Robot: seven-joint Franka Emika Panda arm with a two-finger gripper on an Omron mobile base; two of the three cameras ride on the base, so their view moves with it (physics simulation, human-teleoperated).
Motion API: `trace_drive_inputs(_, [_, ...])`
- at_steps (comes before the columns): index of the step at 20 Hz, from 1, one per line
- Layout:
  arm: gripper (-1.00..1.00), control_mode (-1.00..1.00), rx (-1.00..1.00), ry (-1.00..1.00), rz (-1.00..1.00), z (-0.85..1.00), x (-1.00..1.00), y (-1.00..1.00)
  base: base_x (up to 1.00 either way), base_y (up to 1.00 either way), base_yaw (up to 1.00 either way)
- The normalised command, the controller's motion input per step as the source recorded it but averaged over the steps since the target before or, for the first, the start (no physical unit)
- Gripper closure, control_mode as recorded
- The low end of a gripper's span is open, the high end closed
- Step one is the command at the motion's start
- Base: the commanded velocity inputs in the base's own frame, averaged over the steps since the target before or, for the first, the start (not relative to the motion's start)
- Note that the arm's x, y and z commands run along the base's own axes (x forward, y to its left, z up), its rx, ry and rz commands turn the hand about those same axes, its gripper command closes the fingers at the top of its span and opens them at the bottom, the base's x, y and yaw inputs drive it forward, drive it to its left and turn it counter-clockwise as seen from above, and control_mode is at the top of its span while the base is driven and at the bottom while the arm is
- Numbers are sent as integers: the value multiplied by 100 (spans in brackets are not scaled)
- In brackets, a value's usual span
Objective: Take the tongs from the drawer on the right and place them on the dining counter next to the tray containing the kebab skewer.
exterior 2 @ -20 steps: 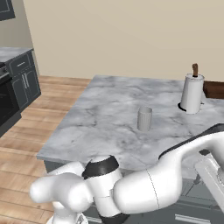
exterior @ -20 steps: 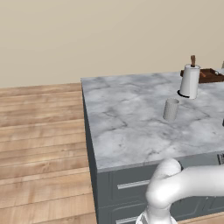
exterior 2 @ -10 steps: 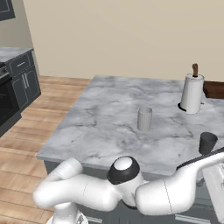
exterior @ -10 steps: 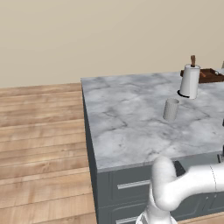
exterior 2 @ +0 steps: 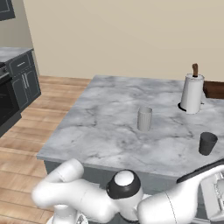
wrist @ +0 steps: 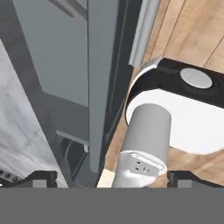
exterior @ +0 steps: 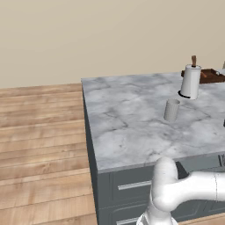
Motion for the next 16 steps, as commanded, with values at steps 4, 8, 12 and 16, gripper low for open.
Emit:
trace_drive_inputs(4, [-100, -100, -31, -1, -20, -38, 1, 39, 0, 0, 0])
trace_drive_inputs(8, [-100, -100, -28, -2, -38, -40, 0, 37, 0, 0, 0])
trace_drive_inputs(12, [-100, -100, -2, 0, -27, -2, 14, 23, 0, 0, 0])
trace_drive_inputs(16, [-100, -100, -2, 10, -1, 0, 16, 1, 0, 0, 0])
